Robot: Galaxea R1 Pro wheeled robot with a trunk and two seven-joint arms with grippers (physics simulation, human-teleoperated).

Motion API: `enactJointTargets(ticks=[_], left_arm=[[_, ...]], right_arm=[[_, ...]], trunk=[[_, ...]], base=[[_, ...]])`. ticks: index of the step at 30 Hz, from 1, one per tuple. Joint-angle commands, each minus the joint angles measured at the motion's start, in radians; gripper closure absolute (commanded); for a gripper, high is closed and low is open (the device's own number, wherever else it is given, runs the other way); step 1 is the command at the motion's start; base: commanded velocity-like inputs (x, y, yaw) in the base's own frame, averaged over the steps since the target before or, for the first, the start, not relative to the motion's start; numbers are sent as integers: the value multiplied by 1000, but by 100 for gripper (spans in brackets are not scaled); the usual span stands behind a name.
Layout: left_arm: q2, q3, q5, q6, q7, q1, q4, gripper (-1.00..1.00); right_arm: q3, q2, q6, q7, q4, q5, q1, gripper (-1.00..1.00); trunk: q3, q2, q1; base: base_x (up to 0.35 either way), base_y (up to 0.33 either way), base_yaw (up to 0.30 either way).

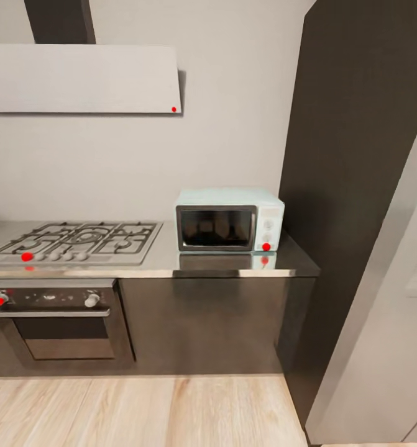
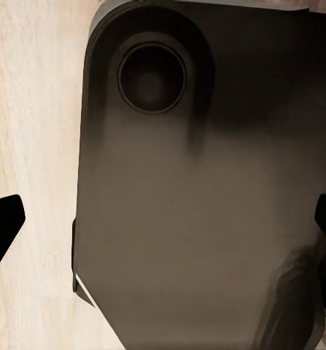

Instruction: In the kitchen, take the popcorn bag from the countertop, put it into the microwave, and heat it until the popcorn is cooked so the cooked popcorn ends up inside the bag.

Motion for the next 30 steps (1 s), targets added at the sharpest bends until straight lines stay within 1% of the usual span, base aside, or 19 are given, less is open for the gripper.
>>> enactJointTargets(ticks=[1,5,30], left_arm=[[0,0,9,0,0,1,-2,-100],[0,0,9,-1,0,1,-1,-100],[0,-1,9,-2,0,1,-2,-100]], right_arm=[[1,0,-4,-1,1,0,-1,-100],[0,0,-8,-1,1,0,0,-100],[1,4,7,5,1,0,-1,-100]], trunk=[[-1,0,0],[-1,0,0],[-1,0,0]], base=[[232,0,0],[87,0,0],[1,0,0]])
